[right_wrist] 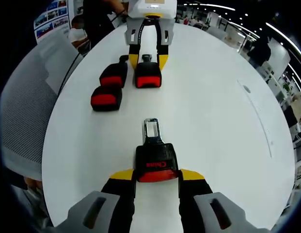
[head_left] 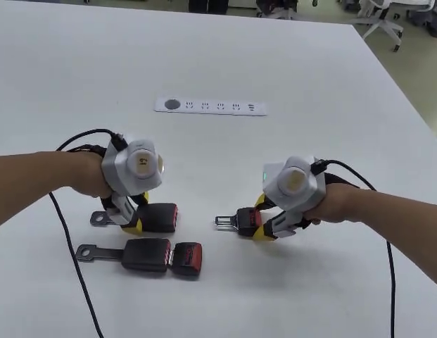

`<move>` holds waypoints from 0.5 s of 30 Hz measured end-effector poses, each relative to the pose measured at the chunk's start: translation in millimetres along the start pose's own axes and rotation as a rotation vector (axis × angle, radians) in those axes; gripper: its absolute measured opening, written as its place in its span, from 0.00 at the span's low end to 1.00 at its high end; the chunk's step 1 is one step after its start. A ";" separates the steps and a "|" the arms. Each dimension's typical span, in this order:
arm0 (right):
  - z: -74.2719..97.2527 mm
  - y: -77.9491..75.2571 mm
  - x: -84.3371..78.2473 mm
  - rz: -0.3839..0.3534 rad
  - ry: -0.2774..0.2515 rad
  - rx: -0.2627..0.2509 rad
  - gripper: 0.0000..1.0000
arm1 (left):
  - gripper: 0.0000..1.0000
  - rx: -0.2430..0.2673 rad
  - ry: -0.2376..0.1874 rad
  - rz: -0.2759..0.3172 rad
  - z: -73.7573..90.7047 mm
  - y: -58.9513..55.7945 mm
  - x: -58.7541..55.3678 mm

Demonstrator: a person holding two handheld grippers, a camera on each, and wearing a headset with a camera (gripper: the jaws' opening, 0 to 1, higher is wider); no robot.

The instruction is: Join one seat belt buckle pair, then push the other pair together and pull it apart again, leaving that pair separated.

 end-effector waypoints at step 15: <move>9.0 -2.2 -1.5 -0.004 -0.014 -0.024 0.36 | 0.41 0.006 -0.047 0.036 1.9 -3.1 -0.8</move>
Point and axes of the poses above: the centre of the closed fingertips' face, and the gripper's own axes: z roughly backward along the fingers, y roughly to its left, x roughly out of its top, the point moved 3 cm from there along z, roughly backward along the fingers, and after that the axes turned 14 degrees about z, right-handed, at the moved point
